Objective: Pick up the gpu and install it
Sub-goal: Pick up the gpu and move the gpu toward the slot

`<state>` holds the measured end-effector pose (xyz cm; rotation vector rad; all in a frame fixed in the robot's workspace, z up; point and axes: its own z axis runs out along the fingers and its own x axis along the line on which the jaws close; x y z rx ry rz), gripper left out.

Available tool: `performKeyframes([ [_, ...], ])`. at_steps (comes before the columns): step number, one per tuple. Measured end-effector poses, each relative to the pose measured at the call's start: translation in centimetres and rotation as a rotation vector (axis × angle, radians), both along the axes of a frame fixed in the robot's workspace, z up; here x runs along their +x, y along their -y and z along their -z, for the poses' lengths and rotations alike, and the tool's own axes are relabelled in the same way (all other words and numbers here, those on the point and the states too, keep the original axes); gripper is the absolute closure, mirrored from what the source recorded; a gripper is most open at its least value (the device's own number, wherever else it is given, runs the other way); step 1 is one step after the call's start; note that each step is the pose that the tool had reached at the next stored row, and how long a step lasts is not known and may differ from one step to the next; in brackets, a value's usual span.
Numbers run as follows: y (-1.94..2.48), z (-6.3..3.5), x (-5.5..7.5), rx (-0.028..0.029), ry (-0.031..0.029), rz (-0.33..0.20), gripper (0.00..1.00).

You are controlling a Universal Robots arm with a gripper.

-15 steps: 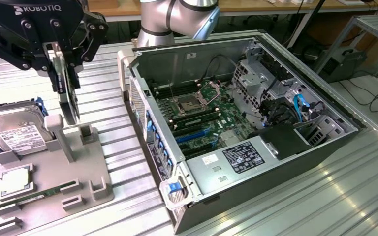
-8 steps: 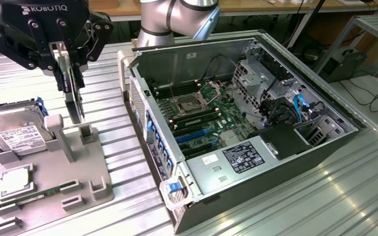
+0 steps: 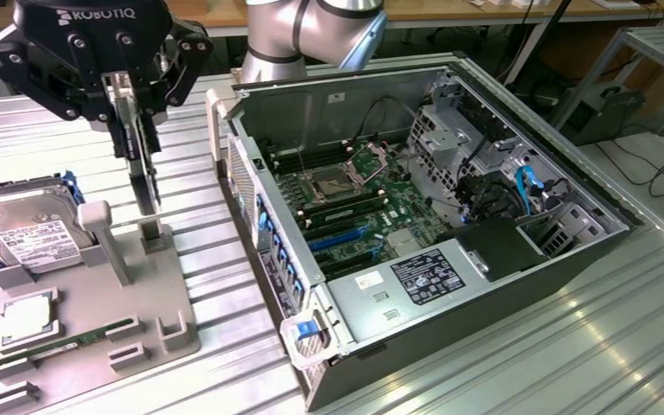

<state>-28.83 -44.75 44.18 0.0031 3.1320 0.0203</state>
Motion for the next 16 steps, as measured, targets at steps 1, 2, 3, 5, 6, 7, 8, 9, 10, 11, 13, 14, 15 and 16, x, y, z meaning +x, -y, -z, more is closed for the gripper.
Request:
performKeyframes([
  [1, 0.00, 0.00, 0.2, 0.0000, 0.0001, 0.000, 0.73],
  [2, 0.00, 0.00, 0.4, 0.0000, 0.0000, 0.000, 0.73],
  [3, 0.00, 0.00, 0.6, 0.0000, 0.0000, 0.000, 0.73],
  [5, 0.00, 0.00, 0.9, 0.0000, 0.0000, 0.000, 0.73],
  [6, 0.00, 0.00, 1.0, 0.0000, 0.0001, 0.000, 0.73],
  [7, 0.00, 0.01, 1.1, 0.0000, 0.0001, 0.000, 0.73],
  [8, 0.00, 0.00, 1.2, 0.0000, 0.0001, 0.000, 0.73],
  [9, 0.00, 0.00, 1.3, -0.0001, -0.0001, 0.000, 0.73],
  [10, 0.00, 0.00, 1.5, 0.0000, 0.0000, 0.000, 0.73],
  [11, 0.00, 0.00, 1.6, 0.0000, 0.0001, 0.000, 0.73],
  [13, 0.00, 0.00, 1.8, 0.0000, 0.0000, 0.000, 0.73],
  [14, 0.00, 0.00, 2.1, 0.0000, 0.0000, 0.000, 0.73],
  [15, 0.00, 0.00, 2.2, 0.0000, 0.0000, 0.000, 0.73],
  [16, 0.00, 0.00, 2.4, 0.0000, 0.0001, 0.000, 0.73],
])
